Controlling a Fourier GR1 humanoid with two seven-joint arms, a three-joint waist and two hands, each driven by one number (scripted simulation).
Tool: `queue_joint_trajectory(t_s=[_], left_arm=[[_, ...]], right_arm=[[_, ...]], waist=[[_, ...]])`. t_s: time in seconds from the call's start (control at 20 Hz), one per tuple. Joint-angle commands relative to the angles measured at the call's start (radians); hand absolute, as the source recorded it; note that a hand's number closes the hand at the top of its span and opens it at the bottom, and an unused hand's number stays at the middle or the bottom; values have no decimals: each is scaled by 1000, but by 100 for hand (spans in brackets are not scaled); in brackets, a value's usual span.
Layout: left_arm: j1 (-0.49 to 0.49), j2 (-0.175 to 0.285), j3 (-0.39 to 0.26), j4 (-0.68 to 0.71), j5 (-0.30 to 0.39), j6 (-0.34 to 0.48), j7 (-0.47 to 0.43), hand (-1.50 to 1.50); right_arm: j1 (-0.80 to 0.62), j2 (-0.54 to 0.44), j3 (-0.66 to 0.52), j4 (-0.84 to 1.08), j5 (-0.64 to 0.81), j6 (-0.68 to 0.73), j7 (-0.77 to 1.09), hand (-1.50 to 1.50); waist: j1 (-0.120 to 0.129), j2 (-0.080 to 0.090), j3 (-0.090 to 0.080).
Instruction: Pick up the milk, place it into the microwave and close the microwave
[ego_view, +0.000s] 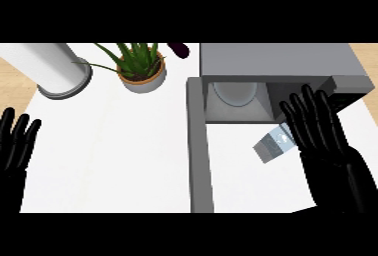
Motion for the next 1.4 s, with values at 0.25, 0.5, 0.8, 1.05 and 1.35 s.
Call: queue_joint_trajectory(t_s=[0.25,0.5,0.8,1.05,1.35], left_arm=[[107,-21,5,-97,20,-38,9,-150],[199,-58,-8,-116,1,-68,-28,-150],[207,-62,7,-164,1,-88,-10,-150],[358,-87,22,-152,18,-176,-128,-150],[327,-89,1,-60,-21,-179,-222,-150]], right_arm=[[-10,8,11,48,183,-134,-30,-150],[75,8,-14,106,217,-153,-163,-150],[-14,0,-99,269,209,-160,-232,-150],[25,8,-70,383,204,-202,-354,-150],[-45,-35,-184,507,210,-173,-388,-150]], waist=[[1,0,0],[0,0,0],[1,1,1],[5,1,0],[4,1,0]])
